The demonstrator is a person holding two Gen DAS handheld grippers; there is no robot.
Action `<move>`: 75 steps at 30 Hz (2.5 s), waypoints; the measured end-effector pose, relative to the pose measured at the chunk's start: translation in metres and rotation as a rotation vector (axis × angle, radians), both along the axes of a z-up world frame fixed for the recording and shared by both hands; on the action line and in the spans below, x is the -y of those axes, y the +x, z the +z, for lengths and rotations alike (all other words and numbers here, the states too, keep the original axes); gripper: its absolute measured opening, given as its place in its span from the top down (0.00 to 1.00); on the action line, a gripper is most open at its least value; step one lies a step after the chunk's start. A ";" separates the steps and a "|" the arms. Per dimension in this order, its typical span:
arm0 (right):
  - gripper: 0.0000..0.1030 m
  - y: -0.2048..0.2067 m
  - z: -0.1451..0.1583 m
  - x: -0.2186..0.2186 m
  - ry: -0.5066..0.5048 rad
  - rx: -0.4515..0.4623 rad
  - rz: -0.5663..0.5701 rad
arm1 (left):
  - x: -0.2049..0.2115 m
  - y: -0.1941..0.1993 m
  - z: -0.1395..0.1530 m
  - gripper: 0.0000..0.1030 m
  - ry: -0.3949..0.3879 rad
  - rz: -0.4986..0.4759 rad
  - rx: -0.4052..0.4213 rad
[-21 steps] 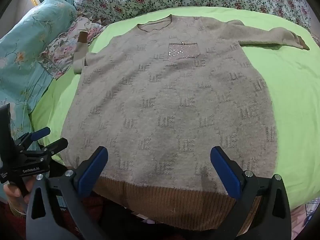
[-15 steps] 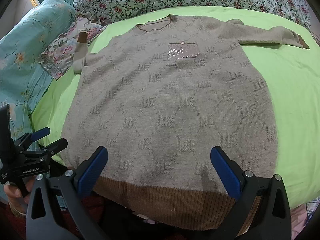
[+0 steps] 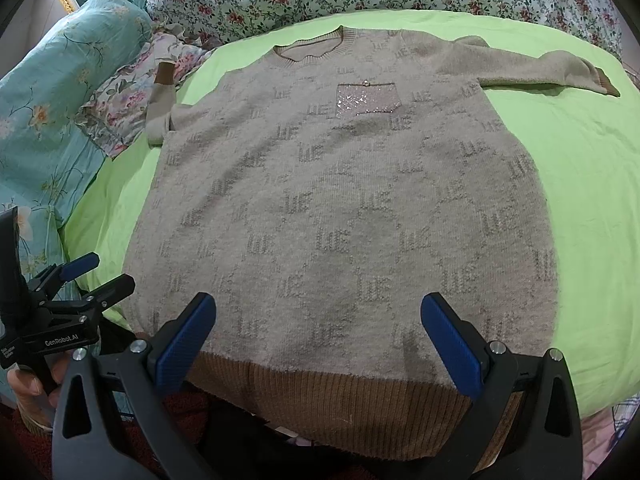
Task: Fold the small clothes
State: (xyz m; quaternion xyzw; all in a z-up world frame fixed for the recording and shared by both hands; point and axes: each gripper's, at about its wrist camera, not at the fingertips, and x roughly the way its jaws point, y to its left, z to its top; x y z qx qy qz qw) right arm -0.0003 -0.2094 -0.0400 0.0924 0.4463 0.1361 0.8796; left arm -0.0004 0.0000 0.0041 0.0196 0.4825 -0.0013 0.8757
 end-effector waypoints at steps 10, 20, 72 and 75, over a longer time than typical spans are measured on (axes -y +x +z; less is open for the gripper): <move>0.01 -0.003 0.001 -0.003 0.005 0.029 0.002 | 0.006 -0.004 0.009 0.02 0.076 -0.002 0.062; 0.01 -0.004 0.004 -0.004 0.016 0.056 0.010 | 0.007 -0.007 0.013 0.02 0.075 -0.011 0.070; 0.01 0.072 0.012 0.130 0.056 0.028 -0.241 | 0.016 0.080 0.010 0.01 -0.013 -0.040 0.041; 0.01 0.090 0.014 0.171 0.122 0.028 -0.302 | 0.018 0.087 0.008 0.01 -0.001 -0.043 0.031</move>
